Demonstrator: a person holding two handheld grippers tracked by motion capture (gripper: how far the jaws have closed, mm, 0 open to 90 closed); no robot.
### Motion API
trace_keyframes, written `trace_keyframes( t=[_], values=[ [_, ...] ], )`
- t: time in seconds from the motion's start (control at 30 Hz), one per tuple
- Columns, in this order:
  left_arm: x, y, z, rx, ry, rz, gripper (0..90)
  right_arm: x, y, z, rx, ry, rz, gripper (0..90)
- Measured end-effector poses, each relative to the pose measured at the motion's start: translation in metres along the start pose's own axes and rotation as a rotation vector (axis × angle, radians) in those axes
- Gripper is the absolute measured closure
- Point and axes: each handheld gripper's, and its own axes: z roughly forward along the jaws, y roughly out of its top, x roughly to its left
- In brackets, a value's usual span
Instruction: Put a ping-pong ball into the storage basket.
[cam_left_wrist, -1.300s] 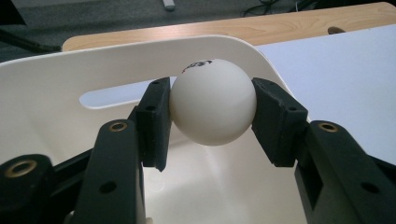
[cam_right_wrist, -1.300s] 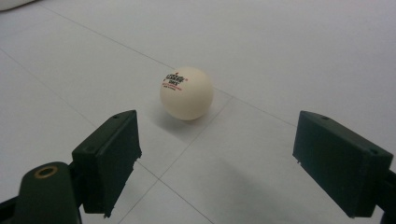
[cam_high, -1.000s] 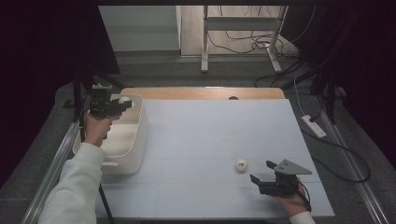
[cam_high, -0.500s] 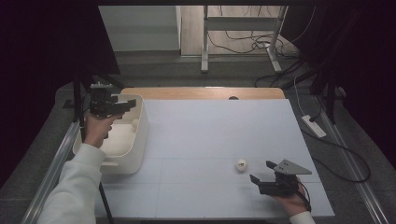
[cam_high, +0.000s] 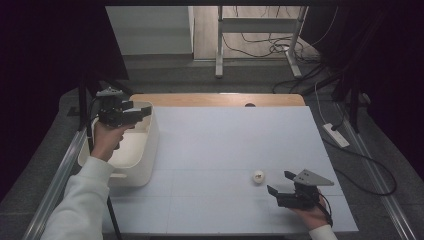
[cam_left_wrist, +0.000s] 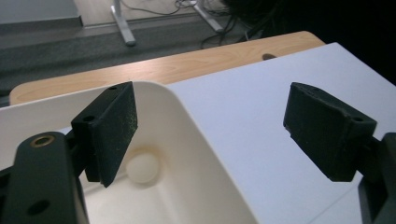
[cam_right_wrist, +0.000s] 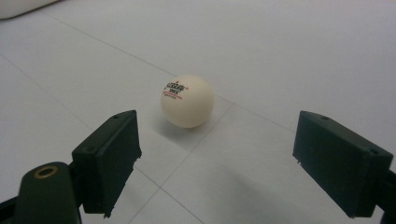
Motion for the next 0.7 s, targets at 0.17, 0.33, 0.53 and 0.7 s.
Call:
trace_keyframes(
  t=[0.17,0.33,0.53,0.7],
  values=[
    [-0.01,0.0,-0.004,-0.006,-0.02,0.023,19.1,0.001,0.001,0.0,-0.003,0.005,-0.002,14.3],
    [-0.022,0.001,-0.008,-0.024,-0.053,0.047,19.6,0.001,0.001,-0.001,-0.003,0.009,0.0,14.3],
    [-0.037,0.002,-0.012,-0.038,-0.091,0.082,19.6,0.001,-0.001,-0.001,-0.001,0.007,0.001,14.3],
    [-0.045,0.0,-0.012,-0.03,-0.109,0.097,19.8,0.001,-0.001,-0.003,-0.003,0.007,-0.009,14.3]
  ],
)
